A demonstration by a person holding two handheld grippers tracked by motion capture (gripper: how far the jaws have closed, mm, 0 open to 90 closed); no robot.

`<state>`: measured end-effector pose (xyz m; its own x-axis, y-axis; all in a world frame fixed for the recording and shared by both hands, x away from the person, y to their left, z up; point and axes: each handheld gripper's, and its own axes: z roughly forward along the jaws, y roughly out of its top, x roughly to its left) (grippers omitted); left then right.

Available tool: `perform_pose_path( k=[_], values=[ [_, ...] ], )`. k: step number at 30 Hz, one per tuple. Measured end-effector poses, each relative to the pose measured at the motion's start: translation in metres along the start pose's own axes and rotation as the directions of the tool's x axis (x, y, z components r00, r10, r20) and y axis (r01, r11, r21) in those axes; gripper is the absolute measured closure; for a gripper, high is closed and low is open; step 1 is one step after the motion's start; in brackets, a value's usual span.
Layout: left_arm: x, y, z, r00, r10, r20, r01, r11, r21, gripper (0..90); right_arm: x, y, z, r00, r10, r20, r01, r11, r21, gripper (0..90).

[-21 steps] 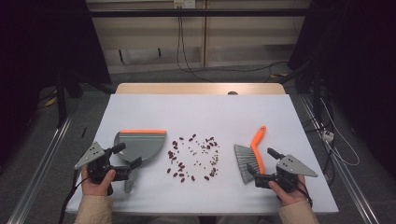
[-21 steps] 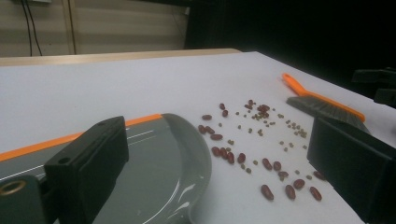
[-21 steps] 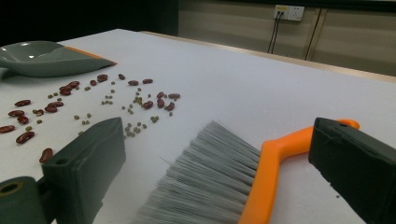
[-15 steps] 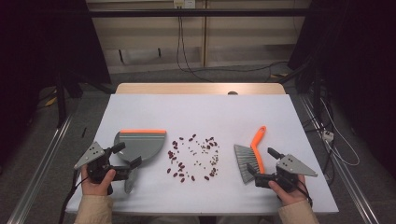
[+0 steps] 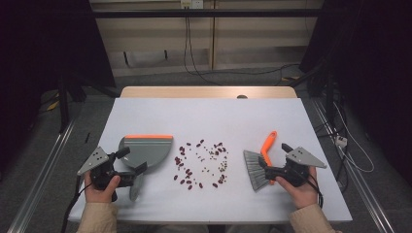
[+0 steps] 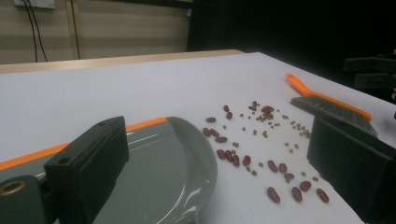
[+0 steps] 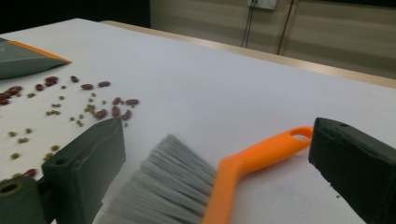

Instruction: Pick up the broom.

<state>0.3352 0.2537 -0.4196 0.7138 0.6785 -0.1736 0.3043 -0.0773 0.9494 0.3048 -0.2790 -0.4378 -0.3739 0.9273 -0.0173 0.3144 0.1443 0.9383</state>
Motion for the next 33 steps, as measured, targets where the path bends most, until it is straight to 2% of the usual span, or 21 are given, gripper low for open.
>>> perform_pose_path(
  k=[3,4,11,13,16,17,19,20,24,27,33],
  values=[
    [0.0,0.0,0.0,1.0,-0.001,0.001,0.001,1.0,-0.001,5.3,-0.004,0.001,0.005,0.9997,0.015,0.02,-0.015,1.0,0.014,3.9],
    [0.0,0.0,-0.001,1.0,0.0,-0.002,0.0,1.0,-0.001,5.3,-0.008,0.003,0.01,0.9989,0.02,0.042,-0.021,0.999,0.037,4.0],
    [0.0,0.001,-0.002,0.9999,0.01,-0.011,-0.01,1.0,0.002,5.4,-0.015,0.008,0.029,0.996,0.028,0.085,-0.036,0.994,0.103,5.6],
    [0.0,0.001,-0.002,0.9998,0.014,-0.013,-0.014,0.9999,0.006,5.4,-0.017,0.009,0.039,0.9933,0.066,0.095,-0.079,0.987,0.141,8.3],
    [-0.001,0.0,-0.003,0.9997,0.02,-0.015,-0.02,0.9998,0.007,5.4,-0.018,0.009,0.045,0.9912,0.082,0.104,-0.098,0.982,0.164,10.2],
    [-0.001,0.0,-0.003,0.9996,0.021,-0.017,-0.021,0.9997,0.009,5.4,-0.016,0.007,0.049,0.9913,0.082,0.103,-0.1,0.977,0.186,15.1],
    [-0.001,0.0,-0.004,0.9995,0.023,-0.024,-0.022,0.9997,0.011,5.4,-0.016,0.006,0.051,0.9917,0.075,0.105,-0.095,0.975,0.199,16.5],
    [-0.001,0.0,-0.005,0.9994,0.025,-0.026,-0.024,0.9996,0.013,5.4,-0.015,0.003,0.055,0.9912,0.082,0.104,-0.104,0.968,0.23,16.4],
    [-0.003,0.0,-0.006,0.9991,0.025,-0.033,-0.025,0.9997,0.003,5.4,-0.015,0.002,0.059,0.9892,0.105,0.103,-0.128,0.96,0.25,16.6],
    [-0.004,-0.001,-0.006,0.9987,0.027,-0.043,-0.026,0.9995,0.017,5.3,-0.015,0.002,0.061,0.9873,0.119,0.106,-0.142,0.958,0.25,17.8],
    [-0.004,0.0,-0.009,0.9986,0.033,-0.042,-0.032,0.9993,0.017,5.3,-0.013,0.0,0.067,0.9855,0.127,0.113,-0.154,0.948,0.279,20.6]
  ],
)
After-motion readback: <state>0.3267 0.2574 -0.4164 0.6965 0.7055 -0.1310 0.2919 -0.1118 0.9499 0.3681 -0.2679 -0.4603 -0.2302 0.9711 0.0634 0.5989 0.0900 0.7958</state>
